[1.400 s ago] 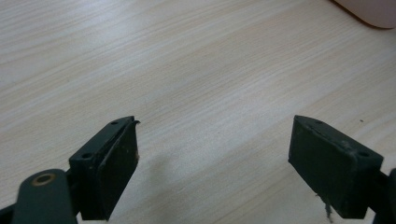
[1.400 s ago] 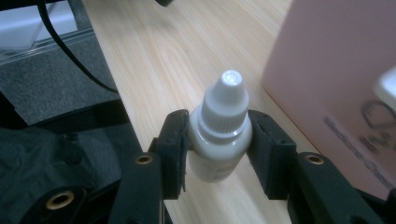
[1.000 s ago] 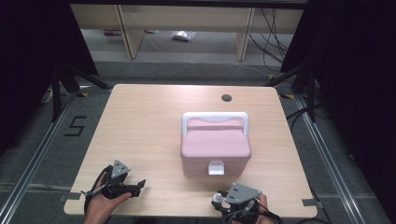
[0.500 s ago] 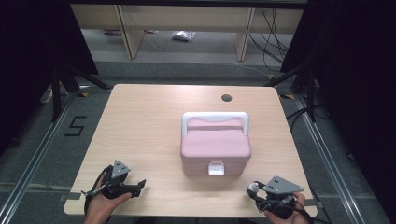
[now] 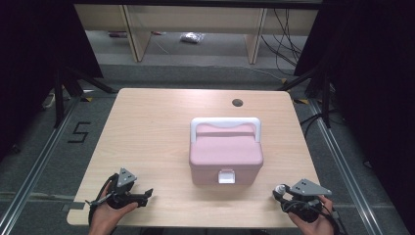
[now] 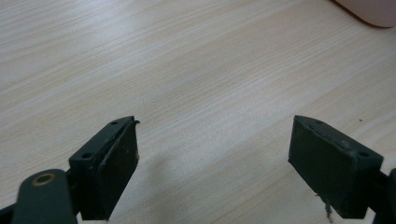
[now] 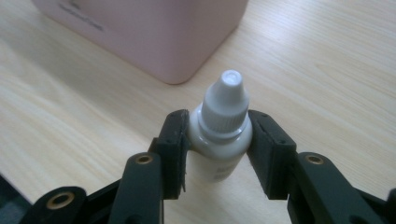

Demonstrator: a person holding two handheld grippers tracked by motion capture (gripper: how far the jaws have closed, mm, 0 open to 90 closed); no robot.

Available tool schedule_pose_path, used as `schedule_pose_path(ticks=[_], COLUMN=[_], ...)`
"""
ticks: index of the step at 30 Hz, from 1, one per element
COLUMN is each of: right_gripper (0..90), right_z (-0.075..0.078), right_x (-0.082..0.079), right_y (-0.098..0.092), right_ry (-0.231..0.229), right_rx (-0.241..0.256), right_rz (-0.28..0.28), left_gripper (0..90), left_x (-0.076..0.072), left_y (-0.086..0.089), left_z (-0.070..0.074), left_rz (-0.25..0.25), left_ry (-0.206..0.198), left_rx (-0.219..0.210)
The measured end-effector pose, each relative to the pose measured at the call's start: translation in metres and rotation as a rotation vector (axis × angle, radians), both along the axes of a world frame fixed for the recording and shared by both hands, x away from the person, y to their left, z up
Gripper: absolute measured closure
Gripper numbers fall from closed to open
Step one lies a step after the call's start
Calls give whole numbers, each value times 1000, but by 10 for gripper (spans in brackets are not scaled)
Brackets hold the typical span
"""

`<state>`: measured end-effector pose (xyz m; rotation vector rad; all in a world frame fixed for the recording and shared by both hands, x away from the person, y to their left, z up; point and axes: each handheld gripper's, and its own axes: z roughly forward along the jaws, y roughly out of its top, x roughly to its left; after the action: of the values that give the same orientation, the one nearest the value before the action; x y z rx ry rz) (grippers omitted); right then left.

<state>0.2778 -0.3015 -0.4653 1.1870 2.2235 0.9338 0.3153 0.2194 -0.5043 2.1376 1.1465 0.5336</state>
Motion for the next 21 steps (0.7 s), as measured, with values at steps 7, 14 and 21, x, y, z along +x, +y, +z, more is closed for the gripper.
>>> schedule_pose_path(ticks=[7, 14, 21], right_gripper=[602, 602, 602], right_z=[-3, -7, -9], right_x=[19, 37, 48], right_y=[-17, -28, -32], right_ry=[-11, 3, 13], right_rx=[-14, -6, -19], right_rz=[-56, -99, -124], left_gripper=[153, 153, 153], left_x=[1, 0, 0], left_y=[1, 0, -1], left_z=[-1, -1, -1], left_rz=[0, 0, 13], left_ry=[-3, 7, 6], left_rx=[-9, -8, -17])
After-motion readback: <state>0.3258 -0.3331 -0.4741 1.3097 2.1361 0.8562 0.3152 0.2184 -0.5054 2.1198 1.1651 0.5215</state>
